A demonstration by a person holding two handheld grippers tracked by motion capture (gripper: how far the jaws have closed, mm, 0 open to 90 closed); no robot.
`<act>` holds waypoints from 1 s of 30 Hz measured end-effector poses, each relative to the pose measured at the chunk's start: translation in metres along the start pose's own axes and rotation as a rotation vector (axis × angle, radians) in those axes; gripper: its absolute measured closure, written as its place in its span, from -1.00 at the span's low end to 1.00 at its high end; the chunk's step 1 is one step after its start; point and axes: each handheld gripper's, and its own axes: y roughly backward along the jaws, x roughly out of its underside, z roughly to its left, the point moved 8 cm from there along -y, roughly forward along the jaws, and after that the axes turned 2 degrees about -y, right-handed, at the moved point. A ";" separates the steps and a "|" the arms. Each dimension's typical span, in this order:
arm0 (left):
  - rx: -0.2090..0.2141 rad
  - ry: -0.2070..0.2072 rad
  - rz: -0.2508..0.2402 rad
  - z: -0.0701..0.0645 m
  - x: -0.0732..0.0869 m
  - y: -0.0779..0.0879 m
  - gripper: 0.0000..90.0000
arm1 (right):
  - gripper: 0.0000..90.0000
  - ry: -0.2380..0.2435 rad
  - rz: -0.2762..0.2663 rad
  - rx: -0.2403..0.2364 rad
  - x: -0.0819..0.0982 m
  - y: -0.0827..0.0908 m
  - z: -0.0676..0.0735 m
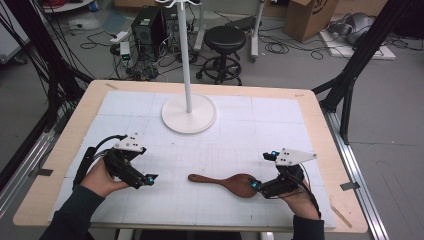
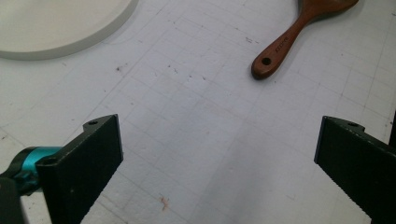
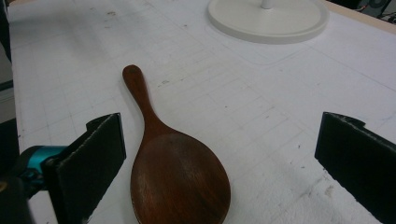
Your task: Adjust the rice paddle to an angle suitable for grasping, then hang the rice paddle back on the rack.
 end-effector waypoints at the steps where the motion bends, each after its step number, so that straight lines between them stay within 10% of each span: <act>1: -0.004 -0.006 0.001 0.001 0.000 0.001 -0.96 | -0.98 -0.003 -0.001 -0.002 0.000 0.000 0.000; 30: -0.022 0.000 -0.067 0.002 0.014 0.012 -0.96 | -0.98 0.043 -0.009 -0.080 0.003 0.006 0.014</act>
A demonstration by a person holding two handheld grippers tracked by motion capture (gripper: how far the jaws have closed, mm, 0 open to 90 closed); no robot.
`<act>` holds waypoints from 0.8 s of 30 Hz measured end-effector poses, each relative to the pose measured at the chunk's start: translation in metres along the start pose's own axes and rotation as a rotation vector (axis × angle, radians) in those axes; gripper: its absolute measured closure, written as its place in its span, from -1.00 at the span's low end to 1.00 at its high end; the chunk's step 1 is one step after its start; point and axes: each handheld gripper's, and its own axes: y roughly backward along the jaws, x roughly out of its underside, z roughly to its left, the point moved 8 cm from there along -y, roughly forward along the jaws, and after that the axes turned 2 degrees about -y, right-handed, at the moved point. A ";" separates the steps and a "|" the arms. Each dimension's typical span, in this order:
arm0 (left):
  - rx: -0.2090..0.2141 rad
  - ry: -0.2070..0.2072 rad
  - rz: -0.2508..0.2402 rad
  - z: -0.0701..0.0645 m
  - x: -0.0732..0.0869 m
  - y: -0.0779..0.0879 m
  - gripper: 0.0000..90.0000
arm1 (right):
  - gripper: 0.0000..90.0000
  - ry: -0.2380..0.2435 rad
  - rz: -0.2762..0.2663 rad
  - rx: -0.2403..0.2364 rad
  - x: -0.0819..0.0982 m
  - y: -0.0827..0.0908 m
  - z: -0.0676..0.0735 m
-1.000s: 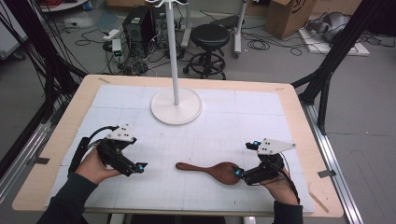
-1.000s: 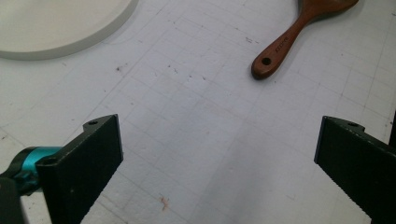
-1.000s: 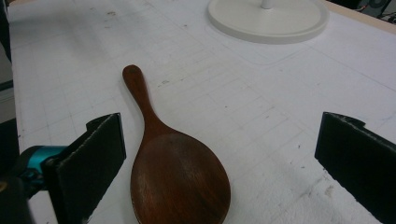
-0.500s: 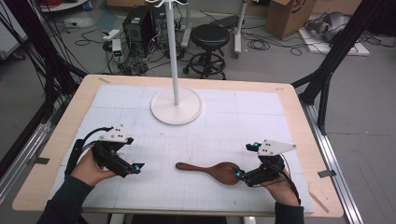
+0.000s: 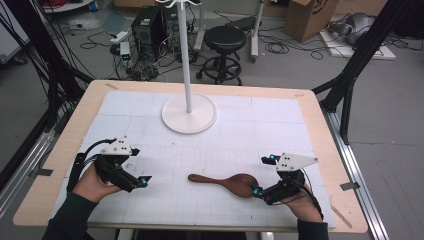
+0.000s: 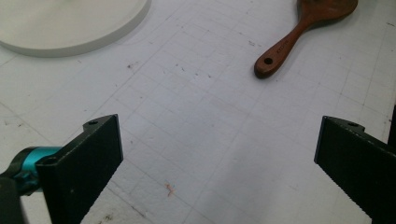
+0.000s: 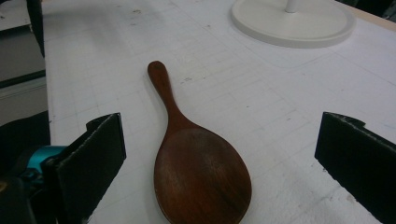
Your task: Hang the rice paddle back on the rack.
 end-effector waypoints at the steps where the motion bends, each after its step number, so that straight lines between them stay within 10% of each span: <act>1: -0.003 0.000 -0.001 0.000 0.000 0.000 -0.96 | -0.98 0.008 -0.002 0.000 -0.001 0.000 0.000; 24: -0.018 0.003 -0.067 -0.004 0.016 0.005 -0.96 | -0.98 0.088 0.078 -0.035 -0.019 -0.008 0.001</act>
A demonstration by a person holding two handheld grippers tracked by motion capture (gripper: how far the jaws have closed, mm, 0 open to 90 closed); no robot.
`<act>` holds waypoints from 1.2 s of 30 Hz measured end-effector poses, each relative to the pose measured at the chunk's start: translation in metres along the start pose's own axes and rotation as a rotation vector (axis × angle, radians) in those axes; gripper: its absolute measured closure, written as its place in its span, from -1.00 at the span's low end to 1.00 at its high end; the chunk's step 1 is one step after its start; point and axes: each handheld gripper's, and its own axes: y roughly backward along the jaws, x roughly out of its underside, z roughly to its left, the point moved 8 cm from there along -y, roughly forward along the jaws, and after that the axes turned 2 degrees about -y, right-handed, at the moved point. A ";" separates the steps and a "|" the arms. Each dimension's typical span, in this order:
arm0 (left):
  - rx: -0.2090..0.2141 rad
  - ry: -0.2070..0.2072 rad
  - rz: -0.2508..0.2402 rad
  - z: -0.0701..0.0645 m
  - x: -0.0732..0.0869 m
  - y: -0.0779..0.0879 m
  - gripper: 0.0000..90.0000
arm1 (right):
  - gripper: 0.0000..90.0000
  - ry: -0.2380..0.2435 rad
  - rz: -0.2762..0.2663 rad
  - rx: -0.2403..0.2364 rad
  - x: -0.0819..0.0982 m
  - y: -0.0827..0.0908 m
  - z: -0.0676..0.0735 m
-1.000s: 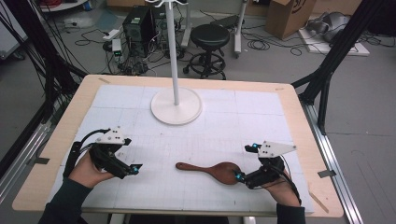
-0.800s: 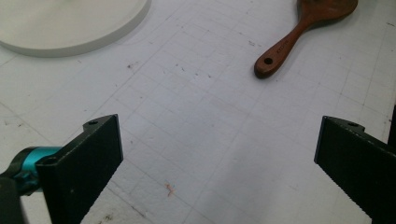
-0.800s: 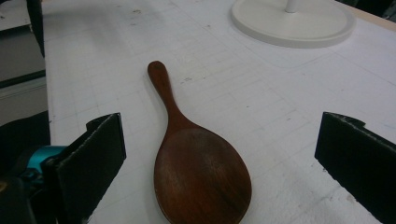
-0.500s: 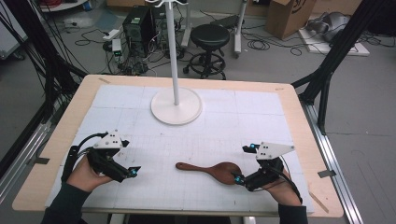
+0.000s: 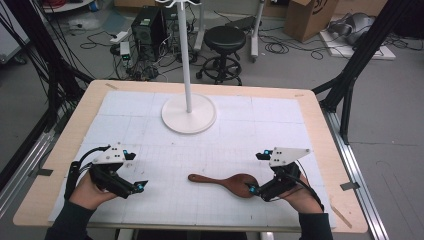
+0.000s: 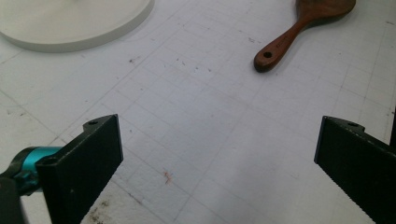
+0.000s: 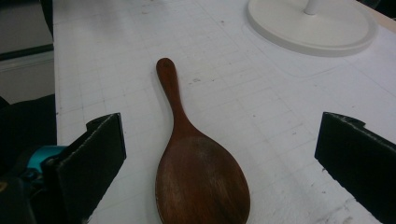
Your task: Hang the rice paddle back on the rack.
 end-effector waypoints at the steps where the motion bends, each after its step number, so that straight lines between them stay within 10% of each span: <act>1: -0.001 -0.004 -0.004 0.000 0.001 0.001 -0.96 | -0.98 0.005 0.004 -0.002 -0.003 0.000 0.000; 36: 0.003 -0.001 -0.010 -0.005 0.006 -0.001 -0.96 | -0.98 0.082 0.219 -0.081 -0.025 -0.027 0.005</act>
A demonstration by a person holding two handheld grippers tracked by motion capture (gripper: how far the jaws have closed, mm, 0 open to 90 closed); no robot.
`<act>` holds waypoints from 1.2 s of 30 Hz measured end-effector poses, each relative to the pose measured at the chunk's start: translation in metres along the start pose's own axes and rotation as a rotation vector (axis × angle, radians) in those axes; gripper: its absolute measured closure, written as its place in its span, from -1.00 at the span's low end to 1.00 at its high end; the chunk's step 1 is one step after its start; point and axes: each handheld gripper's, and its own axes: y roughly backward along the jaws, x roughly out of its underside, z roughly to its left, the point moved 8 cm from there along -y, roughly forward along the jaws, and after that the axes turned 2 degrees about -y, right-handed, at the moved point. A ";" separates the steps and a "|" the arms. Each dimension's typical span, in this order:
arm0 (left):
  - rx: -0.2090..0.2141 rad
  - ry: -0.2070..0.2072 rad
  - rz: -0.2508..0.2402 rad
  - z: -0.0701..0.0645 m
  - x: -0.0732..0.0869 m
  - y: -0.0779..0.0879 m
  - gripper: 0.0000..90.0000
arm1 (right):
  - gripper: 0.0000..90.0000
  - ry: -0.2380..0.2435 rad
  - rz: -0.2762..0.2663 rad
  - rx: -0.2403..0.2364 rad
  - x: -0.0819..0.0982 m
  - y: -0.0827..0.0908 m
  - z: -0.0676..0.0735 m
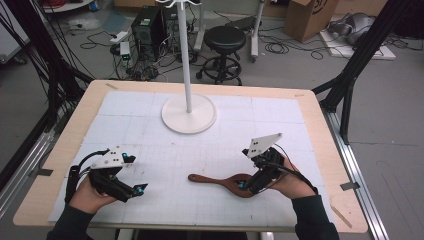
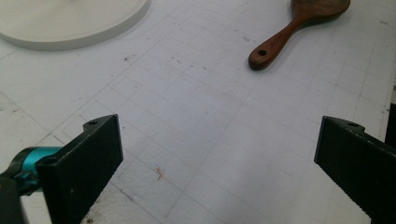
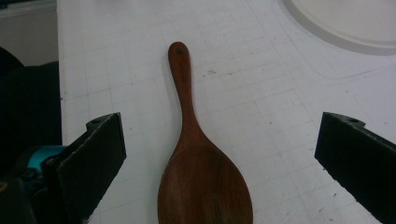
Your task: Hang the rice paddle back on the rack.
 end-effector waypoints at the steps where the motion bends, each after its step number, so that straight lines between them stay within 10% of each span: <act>1: -0.001 -0.001 0.002 0.000 0.000 0.000 -0.96 | -0.98 0.005 0.008 -0.003 -0.001 -0.001 0.000; 36: 0.014 -0.004 -0.003 -0.002 0.002 0.001 -0.96 | -0.94 0.139 0.263 -0.085 -0.017 -0.041 0.011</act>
